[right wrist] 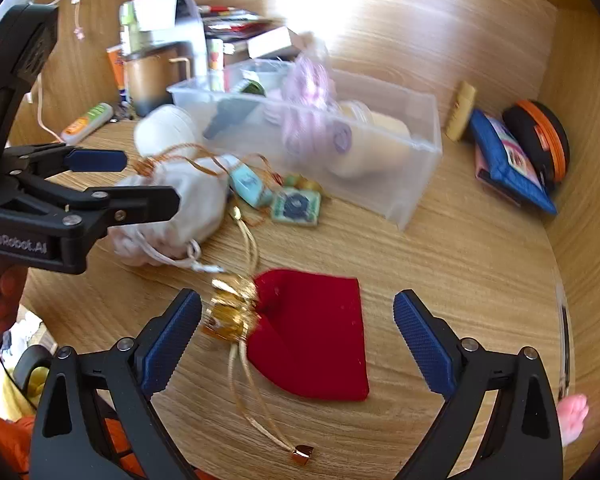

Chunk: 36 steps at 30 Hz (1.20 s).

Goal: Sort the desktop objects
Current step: 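Grasp the white drawstring pouch with the left gripper while the right grasps the red pouch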

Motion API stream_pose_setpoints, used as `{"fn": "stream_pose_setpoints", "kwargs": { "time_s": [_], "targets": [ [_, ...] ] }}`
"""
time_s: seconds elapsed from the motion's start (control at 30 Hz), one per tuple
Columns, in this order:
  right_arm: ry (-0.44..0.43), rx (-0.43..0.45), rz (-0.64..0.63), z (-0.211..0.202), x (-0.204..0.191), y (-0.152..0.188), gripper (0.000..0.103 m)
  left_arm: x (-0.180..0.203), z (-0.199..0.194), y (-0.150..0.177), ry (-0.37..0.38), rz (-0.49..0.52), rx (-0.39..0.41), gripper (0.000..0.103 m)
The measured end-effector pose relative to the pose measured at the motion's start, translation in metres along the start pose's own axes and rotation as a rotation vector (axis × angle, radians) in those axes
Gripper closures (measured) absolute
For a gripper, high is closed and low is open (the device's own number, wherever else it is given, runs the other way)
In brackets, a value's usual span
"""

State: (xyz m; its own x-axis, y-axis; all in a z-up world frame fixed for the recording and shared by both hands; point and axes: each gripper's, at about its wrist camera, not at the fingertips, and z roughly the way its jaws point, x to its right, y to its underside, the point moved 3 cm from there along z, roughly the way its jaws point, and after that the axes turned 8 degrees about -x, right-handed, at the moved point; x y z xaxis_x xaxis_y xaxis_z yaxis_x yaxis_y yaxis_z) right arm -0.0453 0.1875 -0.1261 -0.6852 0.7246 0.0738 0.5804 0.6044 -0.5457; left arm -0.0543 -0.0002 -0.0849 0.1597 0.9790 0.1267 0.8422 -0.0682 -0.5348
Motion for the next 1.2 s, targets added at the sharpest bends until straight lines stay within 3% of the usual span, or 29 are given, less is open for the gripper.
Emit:
{"fn": "stream_pose_setpoints", "kwargs": {
  "time_s": [0.13,0.3,0.73,0.83,1.1,1.2],
  "targets": [
    [-0.014,-0.013,0.022,0.007,0.006,0.002,0.007,-0.004,0.006,0.006,0.047,-0.029,-0.014,0.005],
    [-0.023,-0.018,0.032,0.013,0.012,0.004,0.007,-0.003,0.006,0.007,0.053,-0.024,-0.013,0.003],
    [-0.095,0.003,0.084,0.017,0.027,0.004,0.008,0.008,0.027,0.003,-0.014,0.026,-0.065,0.001],
    [-0.105,0.015,0.093,0.016,0.029,0.003,0.017,0.007,0.032,0.001,-0.017,0.016,-0.087,0.001],
    [-0.115,0.044,0.083,0.013,0.030,0.006,0.028,0.010,0.035,0.001,-0.056,0.029,-0.082,0.001],
    [-0.128,0.053,0.091,0.011,0.033,0.007,0.034,0.012,0.033,0.001,-0.053,0.039,-0.063,0.012]
  ]
}}
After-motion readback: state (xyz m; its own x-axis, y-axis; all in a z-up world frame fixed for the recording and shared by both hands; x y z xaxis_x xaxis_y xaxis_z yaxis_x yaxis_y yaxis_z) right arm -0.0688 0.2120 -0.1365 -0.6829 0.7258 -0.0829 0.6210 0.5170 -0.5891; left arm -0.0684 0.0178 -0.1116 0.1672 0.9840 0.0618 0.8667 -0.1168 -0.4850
